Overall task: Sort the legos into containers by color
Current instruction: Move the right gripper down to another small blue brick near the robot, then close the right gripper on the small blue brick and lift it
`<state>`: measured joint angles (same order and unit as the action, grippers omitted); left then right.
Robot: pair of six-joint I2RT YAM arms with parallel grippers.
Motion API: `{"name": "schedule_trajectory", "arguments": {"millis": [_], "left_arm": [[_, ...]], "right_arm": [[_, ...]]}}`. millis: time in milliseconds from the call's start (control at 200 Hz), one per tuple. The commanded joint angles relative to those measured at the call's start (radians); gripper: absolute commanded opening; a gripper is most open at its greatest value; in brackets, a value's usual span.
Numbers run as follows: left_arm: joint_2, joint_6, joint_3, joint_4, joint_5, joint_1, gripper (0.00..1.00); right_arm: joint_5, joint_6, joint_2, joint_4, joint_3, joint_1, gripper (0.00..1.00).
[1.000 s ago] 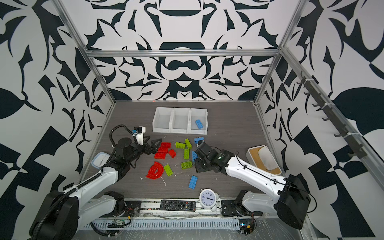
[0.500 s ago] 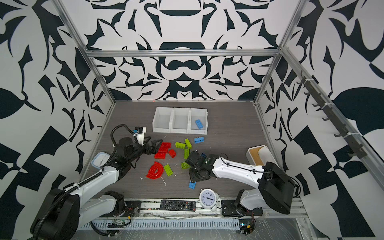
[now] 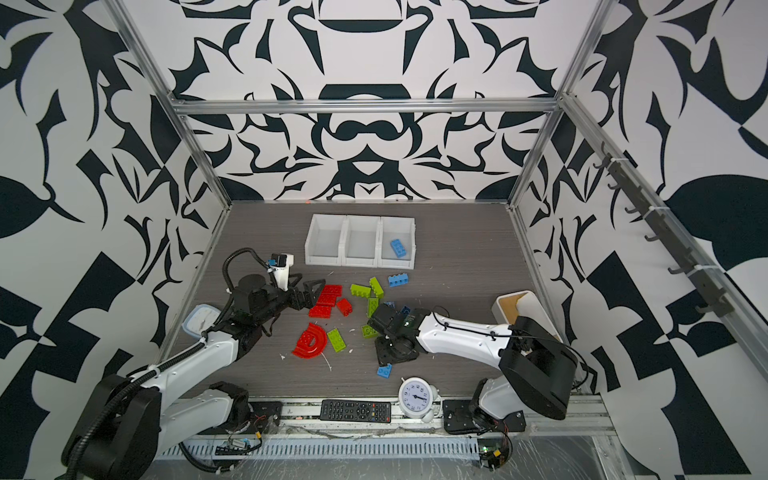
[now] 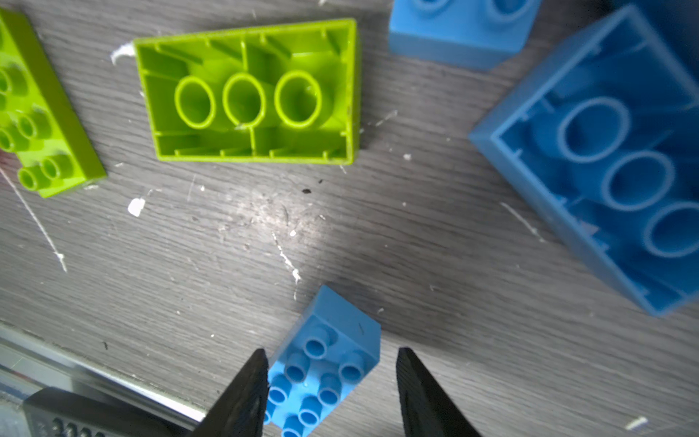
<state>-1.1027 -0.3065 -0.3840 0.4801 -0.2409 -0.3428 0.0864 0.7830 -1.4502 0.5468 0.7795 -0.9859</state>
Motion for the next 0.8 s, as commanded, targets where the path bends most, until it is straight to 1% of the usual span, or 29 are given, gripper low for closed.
{"name": "schedule_trajectory", "arguments": {"millis": [0,190,370,440,555,620,710,795], "left_arm": [[0.036,0.009,-0.022,-0.015,-0.007,-0.002,1.0],[0.036,0.011,-0.013,-0.005,0.011,-0.002,1.0],[0.015,0.0,-0.019,0.007,-0.009,-0.002,1.0],[0.011,-0.001,-0.019,0.008,-0.013,-0.002,1.0],[0.007,-0.007,-0.019,0.013,-0.008,-0.002,1.0],[0.005,-0.014,-0.021,0.014,-0.012,-0.002,1.0],[0.002,-0.013,-0.019,0.018,-0.02,-0.002,1.0],[0.004,-0.011,-0.019,0.018,-0.019,-0.002,1.0]], "right_arm": [[0.01,-0.018,-0.022,0.002,0.039,-0.003,0.57],[0.023,-0.027,-0.053,-0.025,0.049,-0.004,0.55],[0.024,-0.028,-0.069,-0.042,0.052,-0.003,0.5],[0.027,-0.03,-0.081,-0.044,0.052,-0.003,0.46],[0.006,-0.049,-0.112,-0.037,0.057,-0.004,0.43],[-0.007,-0.062,-0.12,-0.036,0.069,-0.003,0.38],[-0.023,-0.074,-0.108,-0.038,0.082,-0.003,0.31],[-0.04,-0.08,-0.087,-0.036,0.083,-0.003,0.28]]}}
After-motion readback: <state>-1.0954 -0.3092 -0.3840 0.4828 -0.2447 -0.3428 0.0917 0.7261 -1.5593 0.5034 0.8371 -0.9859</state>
